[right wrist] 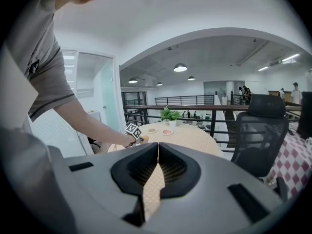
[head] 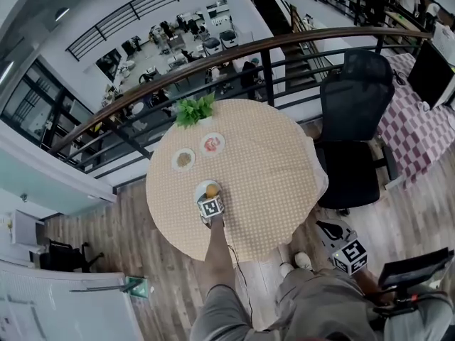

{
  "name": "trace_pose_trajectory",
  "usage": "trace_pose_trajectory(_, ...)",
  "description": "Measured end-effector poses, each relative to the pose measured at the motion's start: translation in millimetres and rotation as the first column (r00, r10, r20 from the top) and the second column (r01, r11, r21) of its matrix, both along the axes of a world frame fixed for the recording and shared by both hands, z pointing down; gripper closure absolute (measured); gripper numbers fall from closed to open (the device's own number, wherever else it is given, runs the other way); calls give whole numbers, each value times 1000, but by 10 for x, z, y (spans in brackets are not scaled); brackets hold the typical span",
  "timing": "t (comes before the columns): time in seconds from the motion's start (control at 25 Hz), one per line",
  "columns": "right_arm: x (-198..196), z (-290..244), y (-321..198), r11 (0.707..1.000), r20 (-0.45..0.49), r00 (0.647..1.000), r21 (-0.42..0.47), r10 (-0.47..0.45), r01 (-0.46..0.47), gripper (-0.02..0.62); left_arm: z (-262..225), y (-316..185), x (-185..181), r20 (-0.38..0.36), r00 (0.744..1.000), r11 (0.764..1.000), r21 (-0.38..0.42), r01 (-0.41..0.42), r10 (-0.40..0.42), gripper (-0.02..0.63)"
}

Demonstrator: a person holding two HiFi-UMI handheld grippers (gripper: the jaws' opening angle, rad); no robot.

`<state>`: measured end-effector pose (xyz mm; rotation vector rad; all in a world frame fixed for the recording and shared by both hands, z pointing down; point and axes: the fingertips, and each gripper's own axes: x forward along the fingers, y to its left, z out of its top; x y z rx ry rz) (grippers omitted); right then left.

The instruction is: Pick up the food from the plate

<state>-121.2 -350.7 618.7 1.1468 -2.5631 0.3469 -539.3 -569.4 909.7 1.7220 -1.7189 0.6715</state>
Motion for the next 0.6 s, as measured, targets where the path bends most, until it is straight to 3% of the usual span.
trace_pose_trajectory(0.28,-117,-146,-2,998,48,997,18,-66,66,580,-755,136,252,-1,998,986,154,-68,69,284)
trace_pose_trajectory(0.6,-257,-541,-114,985,110,983,106,-149,138,580,-1892,585,637,22,996,930,357,-85,83,284)
